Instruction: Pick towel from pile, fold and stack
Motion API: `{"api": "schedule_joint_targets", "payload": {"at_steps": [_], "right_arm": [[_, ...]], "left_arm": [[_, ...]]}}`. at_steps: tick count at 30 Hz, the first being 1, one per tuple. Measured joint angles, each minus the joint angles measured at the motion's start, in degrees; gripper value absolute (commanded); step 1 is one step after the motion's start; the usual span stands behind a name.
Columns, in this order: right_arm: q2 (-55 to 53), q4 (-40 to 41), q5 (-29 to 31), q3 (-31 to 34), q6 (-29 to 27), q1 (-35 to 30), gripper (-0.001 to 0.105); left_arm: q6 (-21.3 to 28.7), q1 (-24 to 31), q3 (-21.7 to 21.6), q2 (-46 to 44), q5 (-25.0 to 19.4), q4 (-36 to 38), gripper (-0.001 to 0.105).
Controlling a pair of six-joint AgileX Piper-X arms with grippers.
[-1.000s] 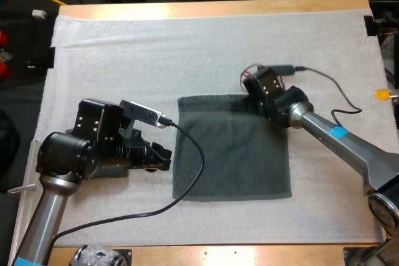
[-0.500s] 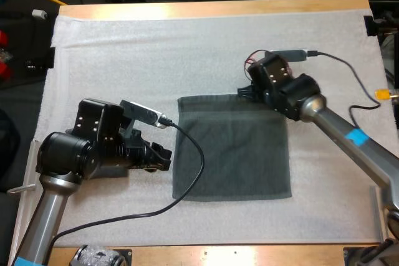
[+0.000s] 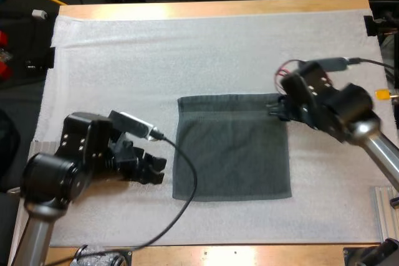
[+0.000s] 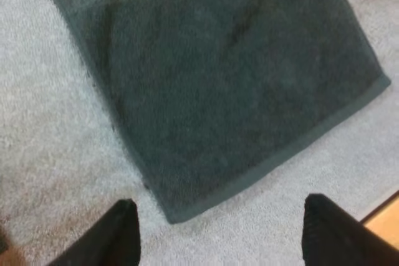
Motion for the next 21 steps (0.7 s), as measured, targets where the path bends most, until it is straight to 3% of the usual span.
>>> {"api": "schedule_joint_targets", "payload": {"at_steps": [5,17,21], "right_arm": [[-9.3,4.4,-0.4,5.3,2.6,0.0,0.071],[-33.0,8.5,-11.6,20.2,10.4,0.0,0.071],[-38.1,9.7,-14.8,24.5,12.6,0.0,0.071]], "left_arm": [[0.0,0.0,0.0,-3.4,0.0,3.0,0.054],[-1.7,0.0,0.3,-12.8,0.0,9.9,0.054],[-2.6,0.0,2.5,-16.0,0.0,9.8,0.054]]}}
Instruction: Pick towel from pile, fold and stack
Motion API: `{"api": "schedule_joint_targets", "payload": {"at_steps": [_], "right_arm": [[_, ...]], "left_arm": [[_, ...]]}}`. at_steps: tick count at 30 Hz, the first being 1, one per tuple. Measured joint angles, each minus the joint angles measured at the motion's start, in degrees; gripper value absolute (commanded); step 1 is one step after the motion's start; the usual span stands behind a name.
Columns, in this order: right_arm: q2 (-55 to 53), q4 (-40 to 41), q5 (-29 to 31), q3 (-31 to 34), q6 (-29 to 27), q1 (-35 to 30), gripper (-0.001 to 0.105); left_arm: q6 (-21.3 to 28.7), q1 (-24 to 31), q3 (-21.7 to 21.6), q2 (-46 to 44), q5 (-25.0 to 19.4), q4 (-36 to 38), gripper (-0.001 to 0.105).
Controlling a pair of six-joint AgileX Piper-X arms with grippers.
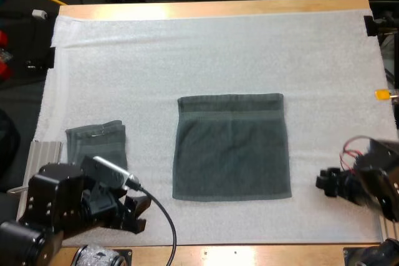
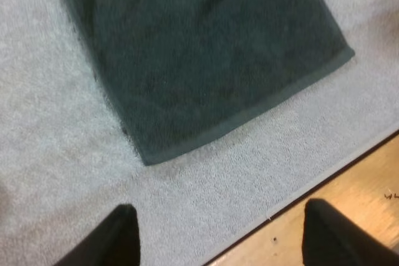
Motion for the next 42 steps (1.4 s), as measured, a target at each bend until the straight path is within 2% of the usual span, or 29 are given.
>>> {"api": "schedule_joint_targets", "payload": {"at_steps": [7,11,17,21,27,37,39,42], "right_arm": [[-3.4,-3.0,-7.3,9.3,1.4,0.0,0.071],[-2.8,-11.5,-12.6,16.3,3.8,0.0,0.071],[2.1,-23.2,-16.5,23.6,7.7,0.0,0.071],[6.8,-30.8,-19.5,25.3,9.4,0.0,0.071],[16.3,-40.0,-20.2,25.6,12.0,0.0,0.071],[27.9,-47.4,-21.7,25.4,15.4,0.0,0.070],[28.8,-48.2,-21.9,25.3,16.6,0.0,0.065],[29.5,-48.9,-22.0,25.3,16.9,0.0,0.048]], "left_arm": [[-0.7,0.0,7.6,-1.4,0.0,-0.5,0.054],[-1.9,0.0,12.0,-1.4,0.8,-3.4,0.054],[-2.1,0.0,15.7,-1.4,2.9,-5.3,0.054],[-2.3,0.0,16.4,-1.4,3.5,-5.7,0.054],[-2.3,0.0,16.4,-1.4,3.5,-6.5,0.054],[-2.3,0.0,16.4,-1.4,3.5,-6.5,0.054],[-2.3,0.0,16.4,-1.4,3.5,-6.5,0.054],[-2.3,0.0,16.4,-1.4,3.5,-6.5,0.054]]}}
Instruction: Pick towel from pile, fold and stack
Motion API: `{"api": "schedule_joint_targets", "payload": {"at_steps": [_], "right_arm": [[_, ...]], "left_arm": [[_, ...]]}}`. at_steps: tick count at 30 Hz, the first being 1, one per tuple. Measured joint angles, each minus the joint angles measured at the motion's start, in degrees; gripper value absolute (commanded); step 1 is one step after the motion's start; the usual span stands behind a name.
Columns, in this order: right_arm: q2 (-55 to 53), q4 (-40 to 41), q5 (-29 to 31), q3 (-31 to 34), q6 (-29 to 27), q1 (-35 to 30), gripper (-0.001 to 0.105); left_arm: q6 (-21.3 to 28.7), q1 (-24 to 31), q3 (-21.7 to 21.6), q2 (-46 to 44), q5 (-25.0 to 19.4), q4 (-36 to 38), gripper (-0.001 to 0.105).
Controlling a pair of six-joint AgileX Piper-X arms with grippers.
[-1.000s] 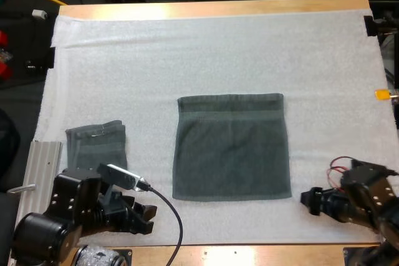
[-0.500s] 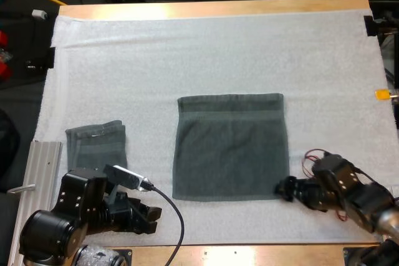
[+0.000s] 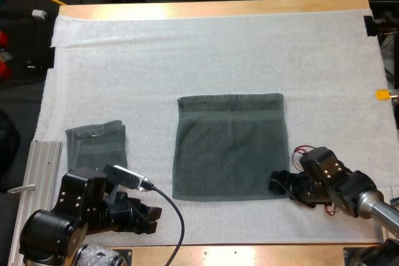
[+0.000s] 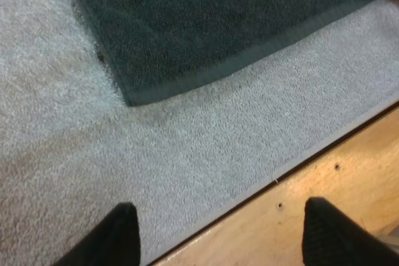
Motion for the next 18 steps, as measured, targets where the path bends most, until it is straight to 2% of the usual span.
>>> {"api": "schedule_joint_targets", "payload": {"at_steps": [2,8,12,14,16,18], "right_arm": [[0.3,-0.3,0.0,0.0,0.4,0.0,0.042],[0.7,-0.7,-0.1,0.0,1.1,0.0,0.040],[0.7,-0.7,0.5,0.1,1.1,0.0,0.020],[0.7,-0.7,0.8,0.1,1.1,0.0,0.005],[0.7,-0.7,1.1,0.3,1.1,0.0,0.000],[0.7,-0.7,1.6,0.3,1.1,0.0,0.000]], "left_arm": [[0.0,0.0,0.0,0.0,0.0,0.0,0.054],[0.0,0.0,0.0,0.0,0.0,0.0,0.054],[0.0,0.0,0.0,0.0,0.0,0.0,0.054],[0.0,0.0,0.0,0.0,0.0,-0.1,0.054],[0.0,0.0,0.0,0.0,0.0,-0.3,0.054],[0.0,0.0,0.0,0.0,0.0,-0.7,0.054]]}}
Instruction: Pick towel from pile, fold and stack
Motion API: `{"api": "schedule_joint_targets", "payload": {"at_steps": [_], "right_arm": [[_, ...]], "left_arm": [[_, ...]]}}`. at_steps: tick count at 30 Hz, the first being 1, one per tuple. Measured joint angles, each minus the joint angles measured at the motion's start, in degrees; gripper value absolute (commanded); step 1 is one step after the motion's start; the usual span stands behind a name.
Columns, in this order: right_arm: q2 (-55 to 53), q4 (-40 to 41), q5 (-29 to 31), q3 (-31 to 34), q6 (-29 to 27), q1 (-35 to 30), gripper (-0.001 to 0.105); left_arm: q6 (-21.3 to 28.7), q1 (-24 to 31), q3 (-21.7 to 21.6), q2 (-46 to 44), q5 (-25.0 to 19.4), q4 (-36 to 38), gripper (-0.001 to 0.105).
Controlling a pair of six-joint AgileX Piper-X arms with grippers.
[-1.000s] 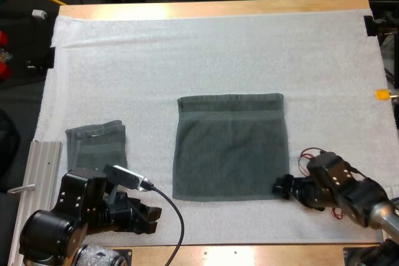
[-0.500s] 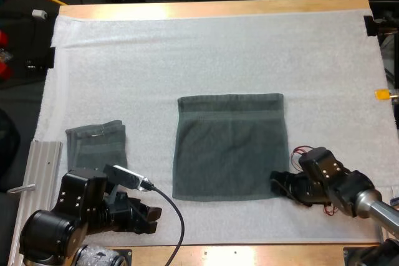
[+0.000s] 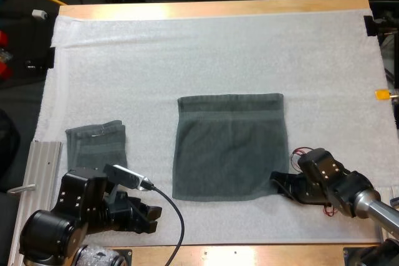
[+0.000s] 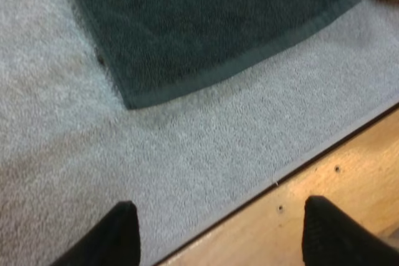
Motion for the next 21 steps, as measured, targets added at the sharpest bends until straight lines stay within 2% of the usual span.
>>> {"api": "schedule_joint_targets", "payload": {"at_steps": [7,12,17,21], "right_arm": [[-0.8,1.0,0.2,0.1,-1.8,0.0,0.000],[-5.6,5.3,2.0,0.1,-4.1,0.0,0.000],[-10.2,10.4,3.1,0.1,-6.8,0.0,0.000],[-12.2,12.4,3.4,0.1,-7.0,0.0,0.000]], "left_arm": [[0.0,0.0,0.2,0.0,0.0,-3.7,0.054],[-0.5,0.0,3.1,1.1,0.4,-8.4,0.054],[-3.2,0.0,6.9,5.2,7.4,-12.3,0.054],[-4.1,0.0,8.4,10.8,8.4,-15.8,0.054]]}}
